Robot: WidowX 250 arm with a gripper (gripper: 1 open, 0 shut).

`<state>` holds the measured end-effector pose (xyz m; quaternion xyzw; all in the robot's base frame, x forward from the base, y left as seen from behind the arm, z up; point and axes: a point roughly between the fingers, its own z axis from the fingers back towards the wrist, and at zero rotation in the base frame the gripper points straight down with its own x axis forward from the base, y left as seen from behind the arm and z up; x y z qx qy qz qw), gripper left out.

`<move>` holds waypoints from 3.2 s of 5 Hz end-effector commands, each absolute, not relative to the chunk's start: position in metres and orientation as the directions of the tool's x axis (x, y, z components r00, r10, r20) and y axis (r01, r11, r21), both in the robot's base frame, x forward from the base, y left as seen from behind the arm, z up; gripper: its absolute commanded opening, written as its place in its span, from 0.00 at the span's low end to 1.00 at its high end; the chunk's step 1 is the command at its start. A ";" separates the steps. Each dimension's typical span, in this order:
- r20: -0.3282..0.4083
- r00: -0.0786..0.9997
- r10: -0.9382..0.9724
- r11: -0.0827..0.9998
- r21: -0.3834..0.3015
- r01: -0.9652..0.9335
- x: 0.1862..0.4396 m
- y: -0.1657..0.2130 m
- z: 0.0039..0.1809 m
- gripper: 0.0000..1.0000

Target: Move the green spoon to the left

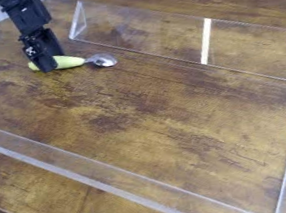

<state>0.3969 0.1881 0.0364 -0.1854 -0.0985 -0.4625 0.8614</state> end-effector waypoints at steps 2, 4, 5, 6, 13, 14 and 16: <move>0.328 0.401 -0.855 0.378 -0.134 0.916 0.403 0.188 0.090 1.00; 0.322 0.256 -0.911 0.223 -0.137 0.965 0.408 0.181 0.092 0.00; 0.332 0.238 -0.913 0.200 -0.144 0.969 0.406 0.183 0.087 1.00; 0.337 0.229 -0.913 0.188 -0.149 0.971 0.405 0.186 0.084 1.00; 0.343 0.148 -0.928 0.100 -0.154 0.983 0.404 0.188 0.122 1.00; 0.350 0.071 -0.934 0.012 -0.170 0.985 0.407 0.190 0.119 1.00; 0.357 0.037 -0.933 -0.036 -0.195 0.980 0.416 0.202 0.100 1.00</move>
